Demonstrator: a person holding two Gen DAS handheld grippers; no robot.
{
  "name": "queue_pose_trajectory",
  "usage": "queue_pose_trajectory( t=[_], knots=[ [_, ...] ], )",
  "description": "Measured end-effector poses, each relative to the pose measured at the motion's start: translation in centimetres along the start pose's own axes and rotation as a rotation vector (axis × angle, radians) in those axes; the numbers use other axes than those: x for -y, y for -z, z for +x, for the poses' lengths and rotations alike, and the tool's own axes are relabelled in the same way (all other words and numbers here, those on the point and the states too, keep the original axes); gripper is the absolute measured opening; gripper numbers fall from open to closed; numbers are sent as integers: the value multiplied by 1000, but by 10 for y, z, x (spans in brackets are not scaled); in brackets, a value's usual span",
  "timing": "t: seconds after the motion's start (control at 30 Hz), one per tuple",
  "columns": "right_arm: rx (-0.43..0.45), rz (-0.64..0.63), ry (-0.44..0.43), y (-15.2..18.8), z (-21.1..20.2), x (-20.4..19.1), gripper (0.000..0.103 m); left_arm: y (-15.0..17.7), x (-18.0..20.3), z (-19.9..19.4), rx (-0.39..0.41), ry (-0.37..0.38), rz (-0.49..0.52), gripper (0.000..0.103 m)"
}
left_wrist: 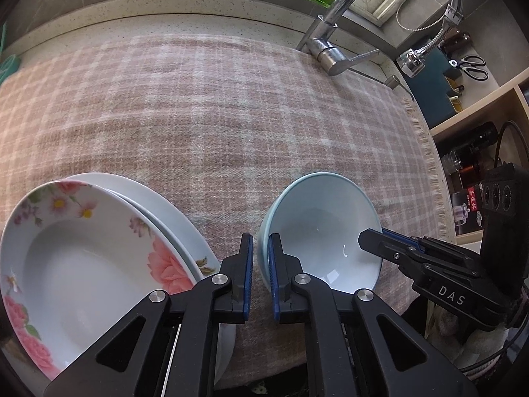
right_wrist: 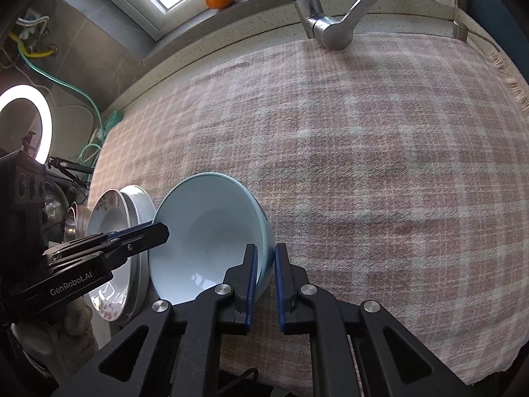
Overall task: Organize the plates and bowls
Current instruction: 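Close both grippers on the pale blue-white bowl rim, then lift the pale bowl with both grippers and carry it to the nested steel bowls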
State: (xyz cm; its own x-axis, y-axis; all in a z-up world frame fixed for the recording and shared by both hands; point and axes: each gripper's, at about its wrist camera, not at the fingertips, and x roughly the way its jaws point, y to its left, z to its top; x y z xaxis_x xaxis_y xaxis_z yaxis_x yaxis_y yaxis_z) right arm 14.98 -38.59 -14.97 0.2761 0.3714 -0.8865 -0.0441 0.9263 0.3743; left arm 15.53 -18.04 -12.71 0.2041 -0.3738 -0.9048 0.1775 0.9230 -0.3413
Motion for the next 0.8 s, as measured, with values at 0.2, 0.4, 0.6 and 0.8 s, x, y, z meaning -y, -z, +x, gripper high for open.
queue_pose_trajectory(
  t=[0.2,0.4,0.6,0.8],
  knots=[
    [-2,3,1,0,0,0,9,1,3,1,0,-3,3,5],
    [-9,28,-9,0,-1,2,8,0,4,-5,17,-3,5,5],
    [15,19,-18,-8,-12,-6,8,-4,1,-21,59,7,-9,5],
    [34,-15,-27,-21,-25,-24,8,-9,-5,-45,117,15,-29,5]
  ],
)
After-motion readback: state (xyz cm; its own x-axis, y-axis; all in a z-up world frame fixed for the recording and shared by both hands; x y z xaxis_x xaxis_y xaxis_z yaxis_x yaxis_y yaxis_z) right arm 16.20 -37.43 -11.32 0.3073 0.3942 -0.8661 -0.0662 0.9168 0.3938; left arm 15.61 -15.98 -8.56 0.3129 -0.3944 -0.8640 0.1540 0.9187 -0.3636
